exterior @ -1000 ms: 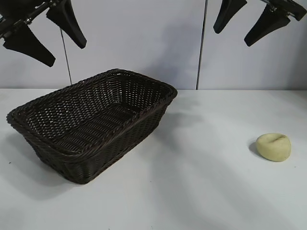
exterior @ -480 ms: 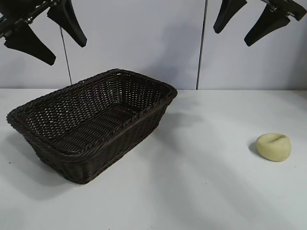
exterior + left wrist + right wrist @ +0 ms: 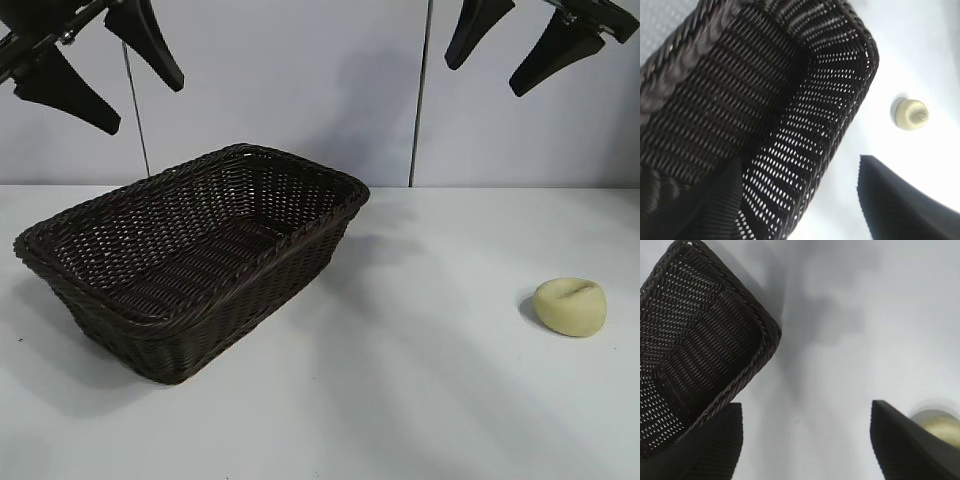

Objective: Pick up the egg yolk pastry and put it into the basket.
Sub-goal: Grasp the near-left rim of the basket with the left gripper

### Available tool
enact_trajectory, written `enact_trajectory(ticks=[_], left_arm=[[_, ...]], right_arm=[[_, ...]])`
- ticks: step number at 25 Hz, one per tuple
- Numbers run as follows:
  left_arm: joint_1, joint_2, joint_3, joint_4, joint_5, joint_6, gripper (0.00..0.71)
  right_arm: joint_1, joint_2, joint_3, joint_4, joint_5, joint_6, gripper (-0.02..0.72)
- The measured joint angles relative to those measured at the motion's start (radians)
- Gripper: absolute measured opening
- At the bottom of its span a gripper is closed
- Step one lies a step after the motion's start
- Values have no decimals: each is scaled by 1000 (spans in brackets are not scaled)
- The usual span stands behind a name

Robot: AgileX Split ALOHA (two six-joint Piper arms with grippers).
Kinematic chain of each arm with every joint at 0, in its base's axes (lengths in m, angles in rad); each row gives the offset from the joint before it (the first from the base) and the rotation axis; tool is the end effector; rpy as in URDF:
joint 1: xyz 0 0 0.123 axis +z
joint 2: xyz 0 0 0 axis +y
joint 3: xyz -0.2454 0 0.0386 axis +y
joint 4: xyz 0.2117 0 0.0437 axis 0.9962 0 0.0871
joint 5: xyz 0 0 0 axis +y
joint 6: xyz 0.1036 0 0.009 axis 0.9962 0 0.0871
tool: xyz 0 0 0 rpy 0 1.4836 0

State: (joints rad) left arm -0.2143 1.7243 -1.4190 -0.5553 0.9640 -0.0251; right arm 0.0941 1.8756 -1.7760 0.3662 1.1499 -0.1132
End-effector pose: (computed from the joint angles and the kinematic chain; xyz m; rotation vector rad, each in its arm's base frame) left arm 0.3157 -0.1148 0.2539 -0.0580 2.7219 -0.7781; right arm 0.3620 0.0683 0.2788 -0.1696 2.6867 0.4914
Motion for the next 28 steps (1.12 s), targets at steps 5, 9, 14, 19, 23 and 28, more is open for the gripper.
enact_trajectory(ticks=[5,9,14,19,23,28], left_arm=[[-4,-59,4,121,67,-111,479],[-22,-126,4,220,102,-206,479],[-58,-200,66,274,102,-272,479],[-60,-244,224,292,50,-337,479],[-60,-247,341,287,-13,-429,479],[-60,-247,450,284,-154,-595,479]], right_arm=[[0,0,0,0,0,0,519],[0,0,0,0,0,0,519],[0,0,0,0,0,0,519],[0,0,0,0,1,0,519],[0,0,0,0,2,0,519],[0,0,0,0,2,0,519]])
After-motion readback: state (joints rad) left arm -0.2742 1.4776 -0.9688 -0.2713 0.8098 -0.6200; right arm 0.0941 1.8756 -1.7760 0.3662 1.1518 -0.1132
